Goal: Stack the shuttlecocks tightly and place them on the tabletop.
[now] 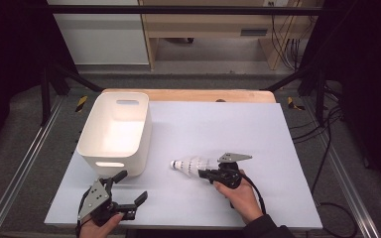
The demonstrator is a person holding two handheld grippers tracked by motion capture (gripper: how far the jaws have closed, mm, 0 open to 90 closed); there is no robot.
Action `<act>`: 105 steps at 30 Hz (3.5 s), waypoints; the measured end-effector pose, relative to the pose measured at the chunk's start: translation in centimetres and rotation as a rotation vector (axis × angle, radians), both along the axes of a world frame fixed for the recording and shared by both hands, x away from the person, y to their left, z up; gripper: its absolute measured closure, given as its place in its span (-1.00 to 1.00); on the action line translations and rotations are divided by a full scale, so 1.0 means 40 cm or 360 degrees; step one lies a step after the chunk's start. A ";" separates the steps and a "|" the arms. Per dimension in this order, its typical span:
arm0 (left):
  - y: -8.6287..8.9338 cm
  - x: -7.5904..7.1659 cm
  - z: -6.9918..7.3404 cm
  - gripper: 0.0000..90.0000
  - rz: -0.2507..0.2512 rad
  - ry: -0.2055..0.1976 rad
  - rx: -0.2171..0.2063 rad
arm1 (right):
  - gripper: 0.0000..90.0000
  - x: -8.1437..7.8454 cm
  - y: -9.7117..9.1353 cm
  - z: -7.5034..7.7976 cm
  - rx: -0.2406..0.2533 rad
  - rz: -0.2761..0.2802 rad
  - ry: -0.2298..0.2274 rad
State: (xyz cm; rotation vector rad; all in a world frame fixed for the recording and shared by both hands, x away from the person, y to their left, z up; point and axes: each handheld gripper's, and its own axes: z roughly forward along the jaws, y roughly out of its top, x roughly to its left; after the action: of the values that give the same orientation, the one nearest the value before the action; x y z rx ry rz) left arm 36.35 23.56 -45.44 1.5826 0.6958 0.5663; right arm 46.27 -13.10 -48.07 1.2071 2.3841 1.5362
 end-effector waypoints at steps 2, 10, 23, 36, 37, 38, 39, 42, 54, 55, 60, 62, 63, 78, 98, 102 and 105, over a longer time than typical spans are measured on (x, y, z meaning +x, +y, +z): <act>0.000 0.000 0.000 -0.90 0.0001 0.0000 0.0000 | 0.87 0.000 -0.001 0.000 -0.0004 -0.0003 -0.0004; 0.000 0.000 0.000 -0.90 -0.0004 0.0001 0.0003 | 0.68 -0.002 -0.004 0.004 -0.0013 -0.0015 -0.0011; 0.000 0.000 0.000 -0.90 -0.0003 0.0002 0.0005 | 0.40 -0.011 -0.006 0.011 -0.0027 -0.0029 -0.0011; 0.000 0.000 -0.001 -0.90 -0.0004 0.0003 0.0006 | 0.19 -0.016 -0.003 0.013 -0.0041 -0.0026 -0.0032; 0.000 0.001 -0.001 -0.90 -0.0004 0.0003 0.0005 | 0.17 -0.017 -0.002 0.013 -0.0040 -0.0026 -0.0031; 0.000 0.000 -0.001 -0.90 -0.0004 0.0003 0.0006 | 0.15 -0.017 -0.002 0.014 -0.0040 -0.0022 -0.0036; 0.000 0.000 -0.001 -0.90 -0.0005 0.0003 0.0007 | 0.13 -0.018 -0.002 0.014 -0.0046 -0.0025 -0.0041; 0.000 0.000 -0.001 -0.90 -0.0005 0.0003 0.0007 | 0.04 -0.019 0.000 0.015 -0.0053 -0.0026 -0.0045; 0.000 0.000 -0.001 -0.90 -0.0004 0.0003 0.0006 | -0.18 -0.021 0.006 0.014 -0.0090 -0.0027 -0.0051; 0.000 0.000 -0.001 -0.90 -0.0004 0.0003 0.0006 | -0.19 -0.022 0.006 0.014 -0.0093 -0.0026 -0.0057; 0.000 0.000 -0.001 -0.90 -0.0005 0.0003 0.0007 | -0.27 -0.026 0.010 0.016 -0.0098 -0.0022 -0.0073; 0.000 0.000 -0.001 -0.90 -0.0005 0.0003 0.0007 | -0.30 -0.027 0.010 0.016 -0.0102 -0.0026 -0.0076; 0.000 0.000 -0.001 -0.90 -0.0005 0.0003 0.0007 | -0.33 -0.028 0.011 0.016 -0.0103 -0.0029 -0.0076; 0.000 0.000 -0.001 -0.90 -0.0006 0.0003 0.0007 | -0.69 -0.034 0.014 0.017 -0.0129 -0.0074 -0.0088; -0.001 0.000 -0.001 -0.90 -0.0006 0.0004 0.0009 | -0.86 -0.058 0.004 0.022 -0.0093 -0.0114 -0.0149; -0.003 0.000 -0.002 -0.90 -0.0011 0.0005 0.0011 | -0.86 -0.066 -0.009 0.029 -0.0081 -0.0117 -0.0194; -0.003 0.001 -0.002 -0.90 -0.0014 0.0009 0.0026 | -0.86 -0.072 -0.025 0.036 -0.0061 -0.0131 -0.0218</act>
State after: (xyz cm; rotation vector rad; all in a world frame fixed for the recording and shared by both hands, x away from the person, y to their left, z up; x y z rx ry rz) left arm 36.38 23.43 -45.53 1.6025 0.6898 0.5625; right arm 43.41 -14.11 -46.64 1.1375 2.2388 1.4902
